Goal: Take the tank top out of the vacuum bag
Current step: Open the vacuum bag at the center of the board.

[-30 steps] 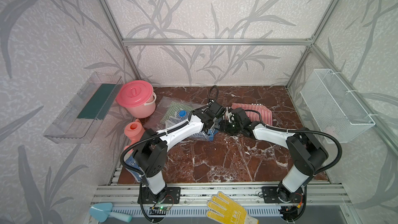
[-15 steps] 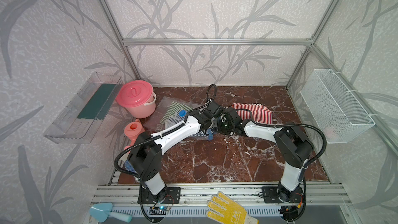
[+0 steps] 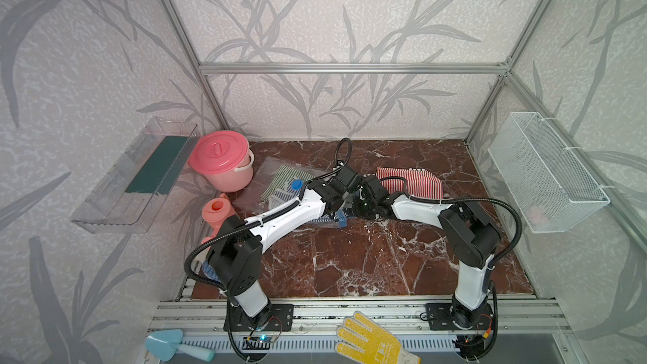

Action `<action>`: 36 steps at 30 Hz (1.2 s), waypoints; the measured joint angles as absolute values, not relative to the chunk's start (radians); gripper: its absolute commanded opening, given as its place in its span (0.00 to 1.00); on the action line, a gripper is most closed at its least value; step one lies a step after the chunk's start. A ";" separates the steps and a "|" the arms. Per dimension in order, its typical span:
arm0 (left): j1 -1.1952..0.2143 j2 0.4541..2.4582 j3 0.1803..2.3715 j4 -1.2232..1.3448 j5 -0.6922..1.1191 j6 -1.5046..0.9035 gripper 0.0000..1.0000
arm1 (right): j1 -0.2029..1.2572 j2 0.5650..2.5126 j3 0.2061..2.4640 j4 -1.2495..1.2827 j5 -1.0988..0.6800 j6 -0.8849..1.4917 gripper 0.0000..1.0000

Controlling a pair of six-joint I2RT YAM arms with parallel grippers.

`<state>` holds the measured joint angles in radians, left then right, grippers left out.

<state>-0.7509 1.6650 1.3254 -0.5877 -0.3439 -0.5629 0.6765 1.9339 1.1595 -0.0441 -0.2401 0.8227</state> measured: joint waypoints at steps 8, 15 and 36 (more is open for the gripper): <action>-0.751 1.665 1.287 -0.561 -0.339 -0.572 0.00 | 0.677 1.978 1.168 0.015 -0.247 0.838 0.53; -0.751 1.665 1.222 -0.528 -0.334 -0.577 0.00 | 0.677 1.991 1.158 0.078 -0.274 0.872 0.51; -0.751 1.673 1.169 -0.444 -0.278 -0.574 0.00 | 0.670 1.974 1.090 0.161 -0.325 0.942 0.40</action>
<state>-0.7509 1.6730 1.1687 -0.4438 -0.2779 -0.5743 0.6704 1.9743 1.0904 0.1612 -0.3252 0.9424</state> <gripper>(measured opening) 0.045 0.403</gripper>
